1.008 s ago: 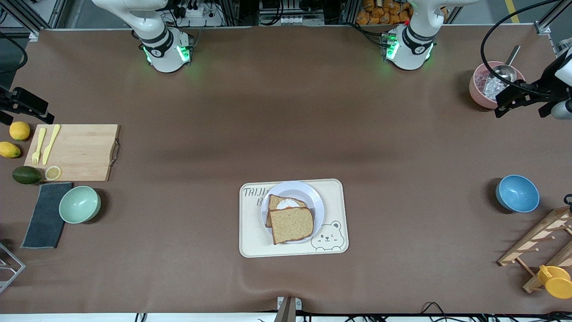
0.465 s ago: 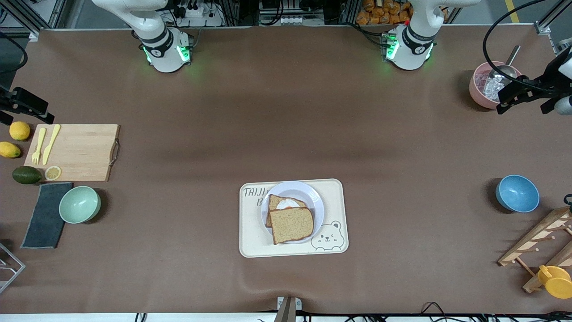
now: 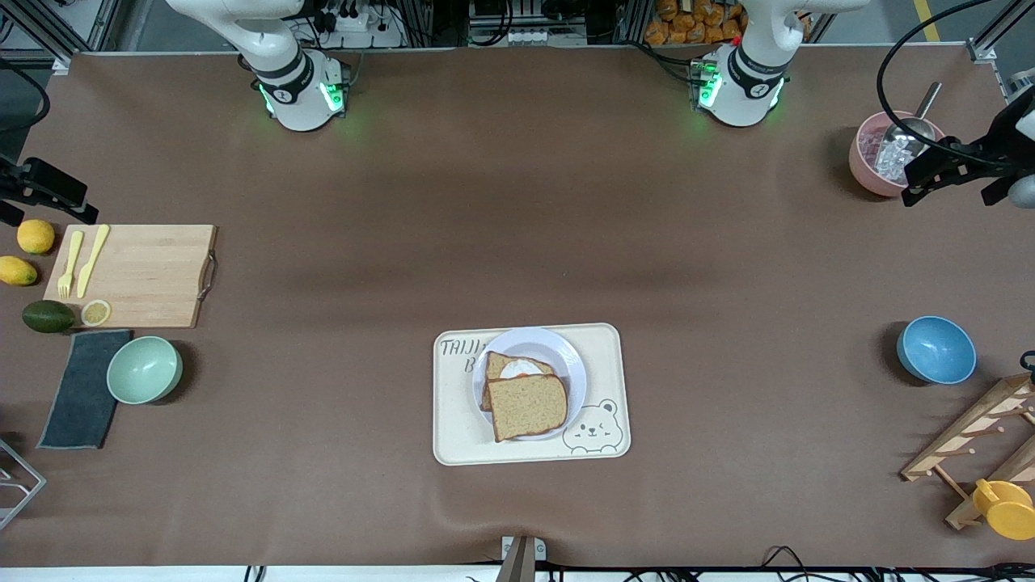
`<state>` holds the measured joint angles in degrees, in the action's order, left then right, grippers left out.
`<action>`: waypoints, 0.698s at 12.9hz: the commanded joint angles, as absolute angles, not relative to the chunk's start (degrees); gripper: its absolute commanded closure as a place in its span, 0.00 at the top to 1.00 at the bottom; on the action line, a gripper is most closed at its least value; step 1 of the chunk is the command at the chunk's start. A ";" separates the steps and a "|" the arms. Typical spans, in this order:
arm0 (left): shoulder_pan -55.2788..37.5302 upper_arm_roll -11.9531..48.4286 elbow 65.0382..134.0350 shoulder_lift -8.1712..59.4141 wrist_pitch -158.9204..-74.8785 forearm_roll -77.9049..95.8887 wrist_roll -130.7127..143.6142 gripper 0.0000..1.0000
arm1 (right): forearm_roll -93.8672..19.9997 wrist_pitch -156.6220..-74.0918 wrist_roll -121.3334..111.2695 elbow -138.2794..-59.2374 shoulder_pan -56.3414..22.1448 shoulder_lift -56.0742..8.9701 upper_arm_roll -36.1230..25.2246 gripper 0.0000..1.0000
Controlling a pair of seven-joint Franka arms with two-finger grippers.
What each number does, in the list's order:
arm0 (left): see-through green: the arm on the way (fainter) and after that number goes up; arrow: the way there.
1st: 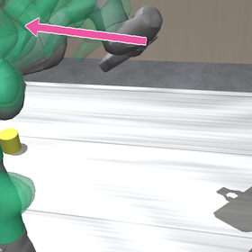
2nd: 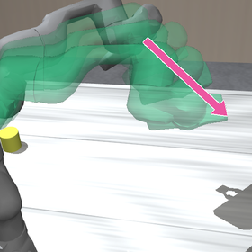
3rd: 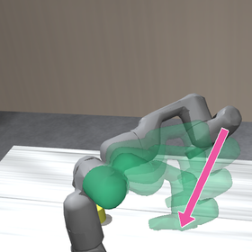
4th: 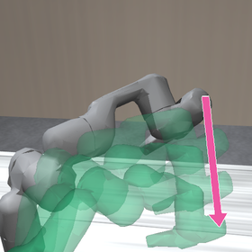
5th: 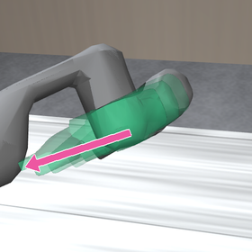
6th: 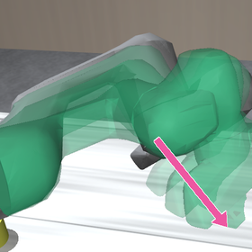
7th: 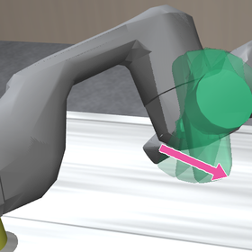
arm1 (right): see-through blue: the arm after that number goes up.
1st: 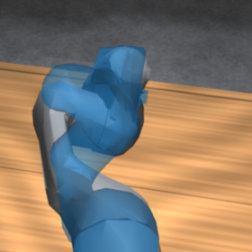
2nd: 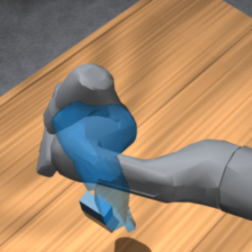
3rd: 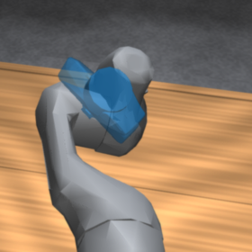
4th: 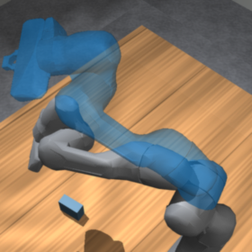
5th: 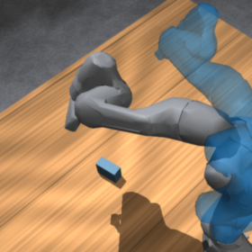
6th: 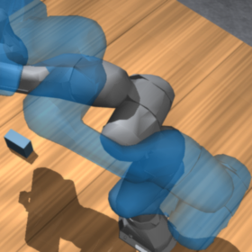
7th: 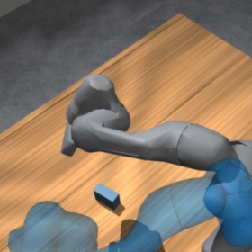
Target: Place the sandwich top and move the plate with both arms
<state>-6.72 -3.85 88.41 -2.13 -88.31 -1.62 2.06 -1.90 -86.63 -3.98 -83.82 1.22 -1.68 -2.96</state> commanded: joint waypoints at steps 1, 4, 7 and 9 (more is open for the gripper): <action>-6.77 -2.99 88.33 -2.99 -86.93 -2.20 2.28 1.00 | -1.58 -86.57 -3.08 -84.20 0.79 -1.05 -3.08 1.00; -7.21 -2.55 88.51 -3.25 -84.73 -2.46 2.90 1.00 | -1.49 -86.75 -3.08 -84.20 0.70 -1.05 -3.08 1.00; -6.51 -2.29 88.33 -3.34 -84.73 -2.37 2.72 1.00 | -1.49 -86.66 -3.08 -84.20 0.79 -1.05 -3.08 1.00; -4.59 -0.28 88.33 -3.25 -84.73 -2.37 2.90 1.00 | -1.49 -86.49 -3.16 -84.20 1.05 -1.14 -3.08 1.00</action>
<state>-6.55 -2.49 88.40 -2.49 -85.54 -1.62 2.17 -1.90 -86.71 -3.98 -83.82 1.22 -1.68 -2.97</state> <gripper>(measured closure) 0.000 0.000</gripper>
